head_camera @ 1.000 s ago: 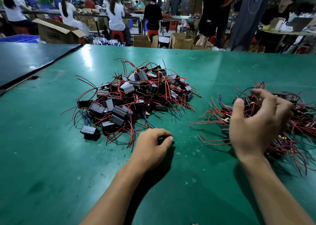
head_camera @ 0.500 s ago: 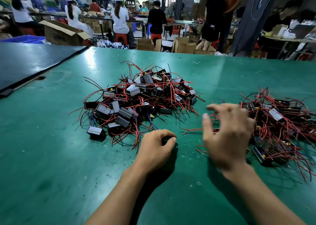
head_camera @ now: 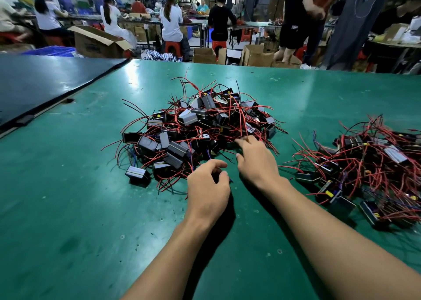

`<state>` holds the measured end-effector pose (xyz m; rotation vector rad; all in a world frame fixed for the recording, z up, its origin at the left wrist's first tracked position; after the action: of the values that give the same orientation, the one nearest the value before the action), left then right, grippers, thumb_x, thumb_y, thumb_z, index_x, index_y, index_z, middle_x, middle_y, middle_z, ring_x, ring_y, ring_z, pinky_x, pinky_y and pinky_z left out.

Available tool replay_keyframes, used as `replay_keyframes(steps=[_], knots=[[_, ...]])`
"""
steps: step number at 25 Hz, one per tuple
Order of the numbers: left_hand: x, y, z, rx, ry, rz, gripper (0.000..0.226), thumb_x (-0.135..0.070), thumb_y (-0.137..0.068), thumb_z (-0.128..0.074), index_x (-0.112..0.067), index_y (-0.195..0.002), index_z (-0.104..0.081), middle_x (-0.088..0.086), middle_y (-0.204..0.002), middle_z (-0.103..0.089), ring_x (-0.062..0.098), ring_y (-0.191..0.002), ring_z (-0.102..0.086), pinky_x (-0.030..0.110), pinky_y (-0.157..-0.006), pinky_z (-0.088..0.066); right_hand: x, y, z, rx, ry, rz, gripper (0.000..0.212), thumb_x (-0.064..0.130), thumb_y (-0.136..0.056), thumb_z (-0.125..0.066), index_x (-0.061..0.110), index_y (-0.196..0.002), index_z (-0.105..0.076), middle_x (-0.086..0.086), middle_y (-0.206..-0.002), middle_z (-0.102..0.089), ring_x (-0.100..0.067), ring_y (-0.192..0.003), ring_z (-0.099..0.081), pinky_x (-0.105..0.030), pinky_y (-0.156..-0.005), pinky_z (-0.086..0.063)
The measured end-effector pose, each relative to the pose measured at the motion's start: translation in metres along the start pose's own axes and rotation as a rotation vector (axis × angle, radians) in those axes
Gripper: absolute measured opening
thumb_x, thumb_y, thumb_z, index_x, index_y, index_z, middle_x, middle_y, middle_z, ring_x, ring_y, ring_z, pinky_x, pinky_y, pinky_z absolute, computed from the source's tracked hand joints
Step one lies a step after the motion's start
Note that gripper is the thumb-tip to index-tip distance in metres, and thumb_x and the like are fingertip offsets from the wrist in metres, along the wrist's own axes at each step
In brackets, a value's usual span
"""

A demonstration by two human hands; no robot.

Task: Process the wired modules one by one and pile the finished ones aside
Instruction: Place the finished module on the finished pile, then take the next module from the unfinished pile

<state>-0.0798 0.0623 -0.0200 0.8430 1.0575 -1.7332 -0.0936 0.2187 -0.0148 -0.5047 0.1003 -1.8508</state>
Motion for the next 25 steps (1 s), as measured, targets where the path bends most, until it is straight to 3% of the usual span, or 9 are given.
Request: replay_keyframes(steps=[3, 7, 11, 15, 18, 21, 23, 25], knots=[[0.001, -0.002, -0.004, 0.028, -0.006, -0.011, 0.018, -0.011, -0.088, -0.062, -0.018, -0.101, -0.073, -0.009, -0.086, -0.07, -0.003, -0.078, -0.061, 0.005, -0.072, -0.043, -0.002, -0.016, -0.004, 0.002, 0.048, -0.095, 0.042, 0.03, -0.097, -0.061, 0.02, -0.137, -0.055, -0.008, -0.133, -0.051, -0.033, -0.115, -0.058, -0.039, -0.086, -0.048], [0.002, -0.002, -0.003, 0.032, -0.004, -0.009, 0.018, -0.011, -0.089, -0.062, -0.018, -0.101, -0.074, -0.01, -0.089, -0.071, -0.001, -0.081, -0.063, 0.007, -0.076, -0.046, 0.007, -0.015, 0.002, 0.04, 0.116, -0.067, 0.028, 0.038, -0.094, -0.064, 0.019, -0.116, -0.064, -0.008, -0.118, -0.055, -0.032, -0.11, -0.059, -0.037, -0.078, -0.044], [-0.001, -0.003, 0.0, 0.033, 0.012, 0.001, 0.019, -0.011, -0.088, -0.062, -0.019, -0.102, -0.073, -0.006, -0.095, -0.073, 0.008, -0.089, -0.065, 0.023, -0.087, -0.051, 0.015, 0.007, 0.019, 0.095, 0.115, -0.052, 0.023, 0.044, -0.088, -0.069, 0.024, -0.098, -0.073, -0.005, -0.111, -0.055, -0.029, -0.113, -0.052, -0.039, -0.089, -0.042], [-0.004, -0.001, 0.007, -0.025, 0.026, -0.019, 0.026, -0.003, -0.086, -0.06, -0.015, -0.107, -0.07, -0.002, -0.101, -0.069, 0.01, -0.093, -0.062, 0.022, -0.089, -0.048, 0.03, 0.038, 0.03, 0.302, 0.162, 0.023, 0.01, 0.044, -0.083, -0.069, 0.033, -0.083, -0.068, 0.003, -0.099, -0.05, -0.025, -0.115, -0.047, -0.041, -0.091, -0.03], [-0.011, 0.001, 0.015, -0.094, -0.017, -0.133, 0.028, 0.0, -0.083, -0.06, -0.014, -0.104, -0.071, -0.003, -0.101, -0.066, 0.007, -0.096, -0.056, 0.018, -0.089, -0.043, 0.031, 0.05, 0.046, 0.536, 0.095, 0.119, 0.015, 0.048, -0.082, -0.072, 0.036, -0.09, -0.073, 0.013, -0.09, -0.062, -0.015, -0.105, -0.057, -0.031, -0.085, -0.032], [-0.02, 0.006, 0.005, 0.074, -0.159, -0.286, 0.032, -0.008, -0.084, -0.062, -0.016, -0.113, -0.07, -0.003, -0.11, -0.069, 0.012, -0.11, -0.052, 0.021, -0.095, -0.036, 0.023, 0.039, 0.073, 0.579, -0.136, 0.091, 0.013, 0.035, -0.086, -0.072, 0.035, -0.098, -0.078, 0.028, -0.071, -0.063, 0.012, -0.076, -0.061, -0.002, -0.064, -0.038], [-0.021, 0.012, -0.007, 0.238, -0.289, -0.331, 0.033, -0.022, -0.09, -0.06, -0.023, -0.122, -0.066, -0.006, -0.118, -0.067, 0.012, -0.12, -0.049, 0.028, -0.103, -0.034, 0.01, 0.022, 0.083, 0.503, -0.153, 0.021, 0.013, 0.027, -0.089, -0.069, 0.031, -0.096, -0.079, 0.027, -0.066, -0.062, 0.014, -0.068, -0.059, -0.003, -0.06, -0.039], [-0.02, 0.014, -0.012, 0.315, -0.391, -0.366, 0.034, -0.033, -0.093, -0.057, -0.027, -0.125, -0.064, -0.011, -0.125, -0.064, 0.009, -0.127, -0.045, 0.03, -0.107, -0.028, -0.007, 0.008, 0.08, 0.477, -0.074, -0.066, 0.019, 0.018, -0.09, -0.063, 0.026, -0.097, -0.079, 0.02, -0.07, -0.064, -0.005, -0.076, -0.061, -0.016, -0.069, -0.045]])
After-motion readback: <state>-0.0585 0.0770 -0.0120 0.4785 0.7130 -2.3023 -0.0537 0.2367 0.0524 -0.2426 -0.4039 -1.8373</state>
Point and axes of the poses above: each hand's wrist, its own y-axis away from the middle knuckle, its own z-axis out of the back of the hand, x = y × z, the point moved 5 cm from there along -y, towards the middle knuckle
